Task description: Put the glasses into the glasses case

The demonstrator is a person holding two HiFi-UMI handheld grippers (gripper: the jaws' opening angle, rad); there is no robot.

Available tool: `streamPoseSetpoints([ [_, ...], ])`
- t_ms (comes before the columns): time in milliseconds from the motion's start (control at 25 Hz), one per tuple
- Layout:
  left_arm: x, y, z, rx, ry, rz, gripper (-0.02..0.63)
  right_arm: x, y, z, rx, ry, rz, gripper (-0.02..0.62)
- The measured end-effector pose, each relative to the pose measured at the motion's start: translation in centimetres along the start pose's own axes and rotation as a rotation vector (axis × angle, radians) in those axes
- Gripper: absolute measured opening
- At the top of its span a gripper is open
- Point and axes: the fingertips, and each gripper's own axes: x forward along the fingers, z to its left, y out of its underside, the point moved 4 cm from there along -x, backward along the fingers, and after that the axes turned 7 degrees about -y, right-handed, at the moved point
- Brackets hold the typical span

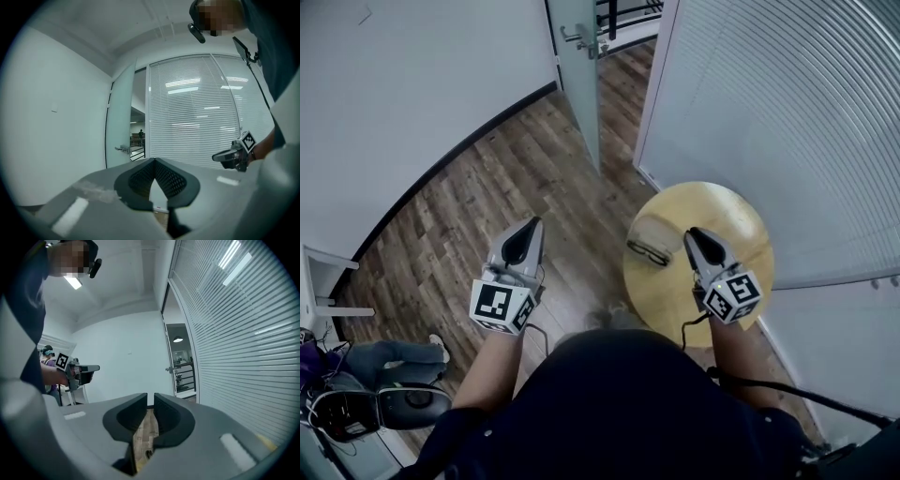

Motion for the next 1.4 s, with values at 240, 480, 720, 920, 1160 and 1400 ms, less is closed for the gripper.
streamPoseSetpoints([
  [240, -0.6, -0.4, 1.0, 0.001, -0.019, -0.01, 0.005, -0.3, -0.4, -0.2, 0.007, 0.028, -0.011, 0.038],
  [480, -1.3, -0.9, 2.6, 0.018, -0.027, -0.009, 0.005, -0.7, -0.6, -0.3, 0.026, 0.063, -0.014, 0.009],
  [720, -0.6, 0.8, 2.4, 0.023, -0.014, 0.028, 0.005, -0.5, -0.1, -0.4, 0.021, 0.054, 0.002, 0.009],
  [920, 0.6, 0.9, 2.1, 0.02, 0.006, 0.031, 0.005, -0.3, -0.3, -0.2, 0.005, 0.046, 0.022, 0.009],
  [1160, 1.5, 0.6, 1.4, 0.025, 0.029, 0.016, 0.005, -1.1, -0.2, -0.5, 0.0, 0.059, 0.025, 0.009],
  [1400, 2.5, -0.1, 0.0, 0.033, 0.049, -0.007, 0.005, -1.6, 0.4, -0.9, 0.006, 0.063, 0.027, 0.009],
])
